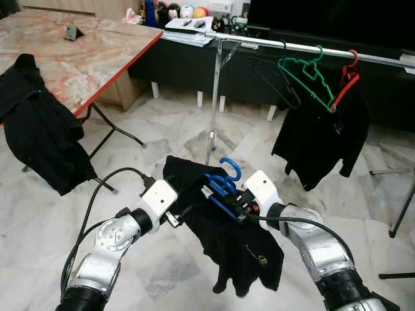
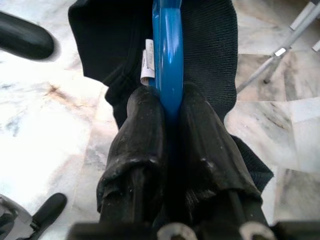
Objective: Hang hanger
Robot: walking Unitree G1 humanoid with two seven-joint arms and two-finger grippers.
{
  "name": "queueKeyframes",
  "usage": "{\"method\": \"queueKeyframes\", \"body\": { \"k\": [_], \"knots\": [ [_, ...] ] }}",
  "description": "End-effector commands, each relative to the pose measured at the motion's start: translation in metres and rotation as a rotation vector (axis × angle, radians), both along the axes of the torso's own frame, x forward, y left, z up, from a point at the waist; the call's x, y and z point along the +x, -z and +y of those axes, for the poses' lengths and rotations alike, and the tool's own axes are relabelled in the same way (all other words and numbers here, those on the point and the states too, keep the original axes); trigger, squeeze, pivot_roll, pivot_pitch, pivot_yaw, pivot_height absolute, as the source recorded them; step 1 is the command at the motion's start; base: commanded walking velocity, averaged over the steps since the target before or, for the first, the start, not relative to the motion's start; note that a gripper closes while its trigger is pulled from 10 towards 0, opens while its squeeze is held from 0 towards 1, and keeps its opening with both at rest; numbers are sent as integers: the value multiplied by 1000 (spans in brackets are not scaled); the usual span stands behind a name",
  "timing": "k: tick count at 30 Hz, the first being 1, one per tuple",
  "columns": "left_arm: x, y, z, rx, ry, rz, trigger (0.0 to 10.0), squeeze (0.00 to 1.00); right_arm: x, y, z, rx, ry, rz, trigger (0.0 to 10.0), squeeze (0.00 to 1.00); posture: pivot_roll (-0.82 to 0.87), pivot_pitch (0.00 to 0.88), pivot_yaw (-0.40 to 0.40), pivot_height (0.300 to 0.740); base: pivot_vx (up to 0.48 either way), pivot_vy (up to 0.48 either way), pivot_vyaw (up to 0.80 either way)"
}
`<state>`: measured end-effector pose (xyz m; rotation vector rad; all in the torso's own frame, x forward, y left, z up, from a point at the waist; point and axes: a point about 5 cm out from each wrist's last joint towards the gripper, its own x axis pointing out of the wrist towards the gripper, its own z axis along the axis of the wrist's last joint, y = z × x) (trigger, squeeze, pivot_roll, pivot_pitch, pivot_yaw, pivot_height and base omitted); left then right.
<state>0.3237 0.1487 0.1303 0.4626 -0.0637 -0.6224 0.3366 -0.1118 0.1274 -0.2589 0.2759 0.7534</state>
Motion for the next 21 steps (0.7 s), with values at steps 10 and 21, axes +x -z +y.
{"method": "queueKeyframes", "body": {
  "k": [10, 21],
  "knots": [
    [17, 11, 3, 13, -188, 33, 10000, 0, -7, -19, 5, 8, -32, -36, 10000, 0, 32, 205, -77, 740, 0, 0, 0],
    [23, 13, 6, -21, -269, 28, 0, 0, -11, -23, 6, 5, -34, -32, 10000, 0, 22, 204, -78, 740, 0, 0, 0]
  ]
}}
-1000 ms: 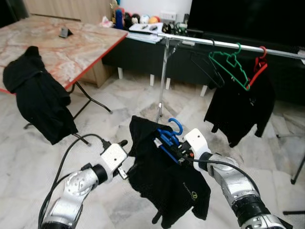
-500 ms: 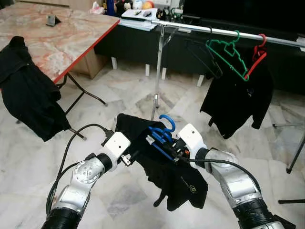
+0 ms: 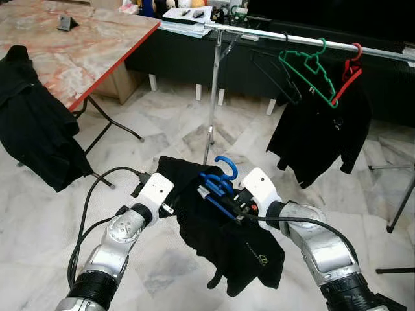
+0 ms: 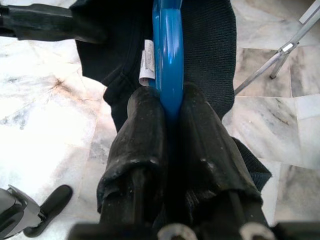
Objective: Hang hanger
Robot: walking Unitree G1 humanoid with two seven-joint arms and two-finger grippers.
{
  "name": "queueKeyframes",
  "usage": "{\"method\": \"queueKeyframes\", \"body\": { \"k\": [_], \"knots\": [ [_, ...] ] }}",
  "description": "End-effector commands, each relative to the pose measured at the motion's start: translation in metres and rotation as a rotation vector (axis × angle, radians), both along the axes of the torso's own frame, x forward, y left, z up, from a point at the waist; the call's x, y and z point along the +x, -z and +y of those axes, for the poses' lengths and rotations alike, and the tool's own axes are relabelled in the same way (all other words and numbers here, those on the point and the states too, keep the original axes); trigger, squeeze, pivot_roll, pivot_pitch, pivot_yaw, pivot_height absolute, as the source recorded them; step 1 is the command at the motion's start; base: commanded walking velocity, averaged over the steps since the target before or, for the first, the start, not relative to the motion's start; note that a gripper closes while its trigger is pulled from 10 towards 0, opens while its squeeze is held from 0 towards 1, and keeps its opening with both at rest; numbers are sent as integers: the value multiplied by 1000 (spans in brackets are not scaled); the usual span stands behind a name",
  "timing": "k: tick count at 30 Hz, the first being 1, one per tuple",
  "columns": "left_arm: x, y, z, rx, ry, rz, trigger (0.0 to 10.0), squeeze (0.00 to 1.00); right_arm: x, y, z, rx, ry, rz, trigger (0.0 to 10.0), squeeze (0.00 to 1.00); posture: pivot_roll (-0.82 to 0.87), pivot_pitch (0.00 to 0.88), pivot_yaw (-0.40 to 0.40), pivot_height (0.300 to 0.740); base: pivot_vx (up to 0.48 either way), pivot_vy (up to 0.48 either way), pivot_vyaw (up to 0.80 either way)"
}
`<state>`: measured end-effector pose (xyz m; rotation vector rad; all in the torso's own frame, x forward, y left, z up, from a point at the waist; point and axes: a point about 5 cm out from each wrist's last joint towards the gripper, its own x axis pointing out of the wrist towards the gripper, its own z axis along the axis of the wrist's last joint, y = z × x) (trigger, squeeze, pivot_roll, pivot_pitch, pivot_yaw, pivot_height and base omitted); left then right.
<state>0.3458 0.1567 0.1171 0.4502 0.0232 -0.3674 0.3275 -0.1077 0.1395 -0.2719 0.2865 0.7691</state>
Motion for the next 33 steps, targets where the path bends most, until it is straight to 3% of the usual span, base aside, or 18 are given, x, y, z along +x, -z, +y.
{"method": "queueKeyframes", "body": {
  "k": [1, 8, 9, 10, 11, 12, 13, 17, 18, 20, 21, 33],
  "knots": [
    [1, -1, -2, -18, -3, -2, 0, 0, -2, -11, 2, 19, -17, -40, 10000, 0, 22, 204, -78, 740, 0, 0, 0],
    [1, -1, -7, -67, 22, -4, 0, 0, -4, -13, 4, 27, -25, -33, 10000, 0, 19, 206, -78, 740, 0, 0, 0],
    [1, -1, -8, -77, 29, -3, 667, 0, -4, -13, 5, 26, -27, -32, 10000, 0, 19, 206, -78, 740, 0, 0, 0],
    [0, -2, -10, -87, 39, -2, 1882, 0, -5, -12, 5, 25, -31, -29, 10000, 0, 19, 206, -78, 740, 0, 0, 0],
    [0, -2, -10, -85, 45, -4, 8588, 0, -5, -12, 6, 26, -36, -28, 10000, 0, 19, 206, -78, 740, 0, 0, 0],
    [0, -2, -11, -82, 46, -4, 9843, 0, -6, -12, 7, 27, -40, -26, 10000, 0, 26, 206, -79, 740, 0, 0, 0],
    [1, -2, -10, -79, 44, -6, 10000, 0, -6, -12, 8, 27, -46, -24, 10000, 0, 26, 206, -79, 740, 0, 0, 0],
    [1, -3, -9, -75, 29, -16, 10000, 0, -8, -12, 11, 30, -67, -17, 10000, 0, 25, 204, -79, 740, 0, 0, 0],
    [2, -3, -8, -74, 12, -20, 6941, 0, -9, -11, 10, 29, -70, -15, 10000, 0, 29, 199, -79, 740, 0, 0, 0],
    [2, -3, -7, -73, 5, -20, 6941, 0, -9, -11, 10, 28, -71, -15, 10000, 0, 29, 199, -79, 740, 0, 0, 0],
    [3, -3, -6, -76, -3, -21, 0, 0, -10, -11, 10, 28, -73, -13, 10000, 0, 30, 196, -81, 740, 0, 0, 0],
    [3, -3, -1, -80, -23, -28, 0, 0, -8, -11, 11, 27, -80, -9, 10000, 0, 42, 165, -88, 740, 0, 0, 0]
  ]
}}
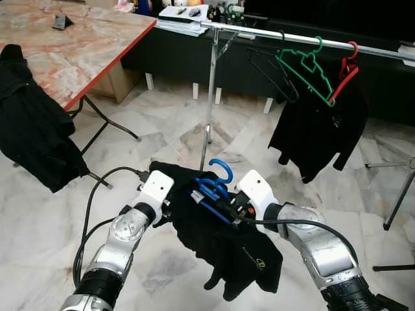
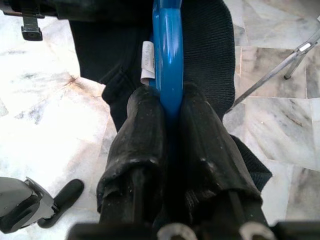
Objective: Hang hanger
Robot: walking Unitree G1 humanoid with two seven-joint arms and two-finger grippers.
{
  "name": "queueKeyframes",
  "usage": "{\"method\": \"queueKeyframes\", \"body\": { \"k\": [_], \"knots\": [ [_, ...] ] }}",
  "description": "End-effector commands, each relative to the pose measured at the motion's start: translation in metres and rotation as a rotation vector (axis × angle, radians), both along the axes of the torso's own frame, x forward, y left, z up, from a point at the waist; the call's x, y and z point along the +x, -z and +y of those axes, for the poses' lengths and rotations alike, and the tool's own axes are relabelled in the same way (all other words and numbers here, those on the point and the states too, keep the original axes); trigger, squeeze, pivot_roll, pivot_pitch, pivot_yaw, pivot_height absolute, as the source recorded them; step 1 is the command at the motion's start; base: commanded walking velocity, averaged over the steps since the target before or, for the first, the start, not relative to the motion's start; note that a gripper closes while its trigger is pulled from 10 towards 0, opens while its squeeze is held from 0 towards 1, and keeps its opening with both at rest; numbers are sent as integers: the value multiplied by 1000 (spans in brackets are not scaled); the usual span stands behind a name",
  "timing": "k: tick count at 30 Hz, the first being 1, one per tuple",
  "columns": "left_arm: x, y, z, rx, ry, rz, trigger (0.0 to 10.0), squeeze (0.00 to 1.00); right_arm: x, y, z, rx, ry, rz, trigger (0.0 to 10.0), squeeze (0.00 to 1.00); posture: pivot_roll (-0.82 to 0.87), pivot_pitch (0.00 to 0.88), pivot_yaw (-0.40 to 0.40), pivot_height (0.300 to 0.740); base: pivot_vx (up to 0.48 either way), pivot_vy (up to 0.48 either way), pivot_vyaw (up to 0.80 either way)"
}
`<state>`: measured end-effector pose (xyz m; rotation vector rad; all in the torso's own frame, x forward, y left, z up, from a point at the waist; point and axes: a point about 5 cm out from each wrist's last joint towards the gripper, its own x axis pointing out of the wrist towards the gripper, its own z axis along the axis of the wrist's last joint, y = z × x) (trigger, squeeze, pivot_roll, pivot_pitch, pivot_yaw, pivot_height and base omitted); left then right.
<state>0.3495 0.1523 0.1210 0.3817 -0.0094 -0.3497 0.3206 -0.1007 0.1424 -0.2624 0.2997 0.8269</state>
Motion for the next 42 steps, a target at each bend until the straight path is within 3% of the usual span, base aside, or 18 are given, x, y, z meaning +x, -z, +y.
{"method": "queueKeyframes", "body": {
  "k": [1, 15, 19, 21, 23, 24, 28, 36, 42],
  "knots": [
    [-1, 1, 4, -6, -13, -6, 0, 0, -1, -8, 4, 19, -25, -33, 10000, 0, 44, 162, -89, 740, 0, 0, 0],
    [0, 1, 7, -6, -53, -15, 0, 0, 3, -7, -4, 2, -5, -33, 10000, 0, 47, 163, -107, 740, 0, 0, 0],
    [0, 1, 11, -13, -81, -18, 0, 0, 4, -4, -7, -45, -10, -41, 10000, 0, 46, 170, -110, 740, 0, 0, 0],
    [0, -1, 17, -28, -112, -25, 0, 0, 4, 2, -15, -141, -25, -59, 10000, 0, 41, 176, -108, 740, 0, 0, 0],
    [1, -2, 20, -31, -127, -29, 0, 0, 4, 4, -18, -163, -33, -59, 10000, 0, 37, 178, -106, 740, 0, 0, 0],
    [2, -4, 26, -30, -162, -39, 0, 0, 2, 9, -27, -223, -53, -55, 10000, 0, 36, 179, -105, 740, 0, 0, 0],
    [3, -5, 33, -20, -208, -40, 0, 0, 1, 17, -46, -305, -47, -44, 10000, 0, 29, 185, -103, 740, 0, 0, 0],
    [3, -1, 43, -2, -267, -18, 0, 0, 2, 11, -74, -352, -39, -49, 10000, 0, 20, 193, -99, 740, 0, 0, 0],
    [1, 6, 49, 17, -296, 16, 0, 0, 3, -1, -81, -302, -63, -60, 10000, 0, 22, 195, -97, 740, 0, 0, 0]
  ]
}}
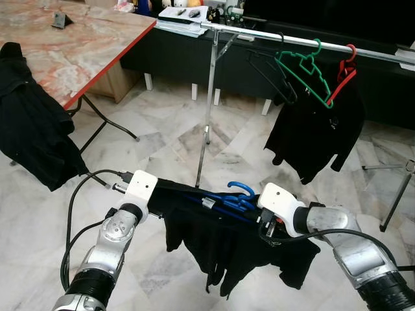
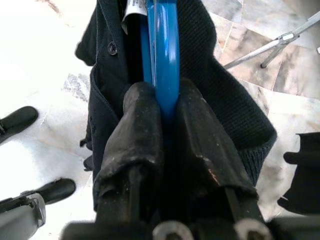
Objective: Hang hanger
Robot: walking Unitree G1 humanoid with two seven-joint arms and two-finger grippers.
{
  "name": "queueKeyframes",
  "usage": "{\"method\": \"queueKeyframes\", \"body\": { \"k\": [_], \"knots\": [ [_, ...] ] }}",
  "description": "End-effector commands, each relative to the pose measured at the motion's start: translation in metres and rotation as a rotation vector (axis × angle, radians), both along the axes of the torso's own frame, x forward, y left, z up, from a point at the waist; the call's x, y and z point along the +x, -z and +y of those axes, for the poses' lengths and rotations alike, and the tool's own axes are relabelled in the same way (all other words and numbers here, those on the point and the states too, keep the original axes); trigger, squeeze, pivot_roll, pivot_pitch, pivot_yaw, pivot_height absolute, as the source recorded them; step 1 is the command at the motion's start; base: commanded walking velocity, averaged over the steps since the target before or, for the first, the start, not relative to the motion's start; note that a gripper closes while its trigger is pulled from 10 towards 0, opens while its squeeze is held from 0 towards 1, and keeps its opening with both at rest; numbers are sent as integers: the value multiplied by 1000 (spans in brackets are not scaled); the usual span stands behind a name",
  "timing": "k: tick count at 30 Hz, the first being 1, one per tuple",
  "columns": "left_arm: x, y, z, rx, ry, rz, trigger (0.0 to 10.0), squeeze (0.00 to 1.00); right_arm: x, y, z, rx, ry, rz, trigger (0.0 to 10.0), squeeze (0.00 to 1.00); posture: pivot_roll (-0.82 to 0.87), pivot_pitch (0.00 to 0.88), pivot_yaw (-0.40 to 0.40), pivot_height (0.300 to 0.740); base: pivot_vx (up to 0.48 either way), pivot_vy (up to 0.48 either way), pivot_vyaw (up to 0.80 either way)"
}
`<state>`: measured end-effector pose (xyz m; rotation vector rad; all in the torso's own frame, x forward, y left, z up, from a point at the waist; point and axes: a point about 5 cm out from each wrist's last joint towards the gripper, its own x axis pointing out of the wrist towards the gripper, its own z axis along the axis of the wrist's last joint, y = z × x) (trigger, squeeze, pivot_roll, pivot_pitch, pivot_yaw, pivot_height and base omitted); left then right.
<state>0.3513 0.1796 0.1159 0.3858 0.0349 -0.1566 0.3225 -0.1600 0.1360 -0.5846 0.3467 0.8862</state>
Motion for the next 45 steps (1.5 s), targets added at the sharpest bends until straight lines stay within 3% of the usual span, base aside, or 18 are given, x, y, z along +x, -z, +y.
{"method": "queueKeyframes", "body": {
  "k": [1, 4, 10, 14, 18, 19, 21, 24, 26, 28, 32, 33, 34, 35, 38, 40, 42, 45],
  "knots": [
    [-2, 3, 25, 14, -113, 22, 0, 0, -1, -11, -27, -7, 18, 0, 10000, 0, 21, 196, -97, 740, 0, 0, 0],
    [-4, 7, 28, 17, -125, 43, 0, 0, -8, -16, -40, -6, -61, 21, 10000, 0, 23, 199, -98, 740, 0, 0, 0],
    [-9, 19, 26, 10, -101, 96, 0, 0, -14, -24, -49, 69, -123, 35, 10000, 0, 24, 200, -94, 740, 0, 0, 0],
    [-13, 28, 19, -30, -31, 151, 0, 0, -6, -33, -52, 147, -75, -9, 10000, 0, 22, 199, -94, 740, 0, 0, 0],
    [-20, 35, 3, -42, 111, 204, 0, 0, 4, -40, -37, 343, -21, -59, 10000, 0, 28, 199, -92, 740, 0, 0, 0],
    [-20, 35, 3, -42, 111, 204, 0, 0, 4, -40, -37, 343, -21, -59, 10000, 0, 28, 199, -92, 740, 0, 0, 0],
    [-25, 38, -10, -47, 217, 227, 0, 0, 6, -41, -22, 488, -23, -55, 10000, 0, 28, 199, -92, 740, 0, 0, 0],
    [-28, 38, -14, -53, 257, 230, 0, 0, 6, -41, -12, 574, -26, -49, 10000, 0, 37, 199, -91, 740, 0, 0, 0],
    [-28, 35, -19, -82, 288, 225, 0, 0, 8, -42, 4, 719, -17, -51, 10000, 0, 41, 200, -93, 740, 0, 0, 0],
    [-30, 31, -26, -116, 350, 225, 0, 0, 17, -46, 18, 863, 81, -104, 10000, 0, 42, 198, -95, 740, 0, 0, 0],
    [-32, 29, -30, -127, 389, 226, 0, 0, 24, -47, 23, 914, 176, -164, 10000, 0, 46, 197, -94, 740, 0, 0, 0],
    [-31, 27, -30, -123, 401, 223, 0, 0, 35, -53, 25, 1023, 348, -253, 10000, 0, 53, 195, -91, 740, 0, 0, 0],
    [-31, 27, -30, -123, 401, 223, 0, 0, 35, -53, 25, 1023, 348, -253, 10000, 0, 53, 195, -91, 740, 0, 0, 0],
    [-30, 24, -28, -116, 400, 214, 0, 0, 41, -55, 24, 1077, 468, -316, 10000, 0, 54, 194, -92, 740, 0, 0, 0],
    [-29, 19, -26, -148, 392, 193, 0, 0, 42, -56, 25, 1027, 545, -419, 10000, 0, 59, 192, -92, 740, 0, 0, 0],
    [-29, 12, -26, -179, 399, 171, 0, 0, 42, -51, 30, 906, 553, -472, 10000, 0, 71, 189, -90, 740, 0, 0, 0],
    [-30, 5, -27, -225, 417, 151, 0, 0, 41, -48, 35, 704, 521, -599, 10000, 0, 71, 189, -90, 740, 0, 0, 0],
    [-30, -3, -29, -287, 444, 128, 0, 0, 42, -40, 34, 607, 547, -628, 10000, 0, 71, 187, -90, 740, 0, 0, 0]
  ]
}}
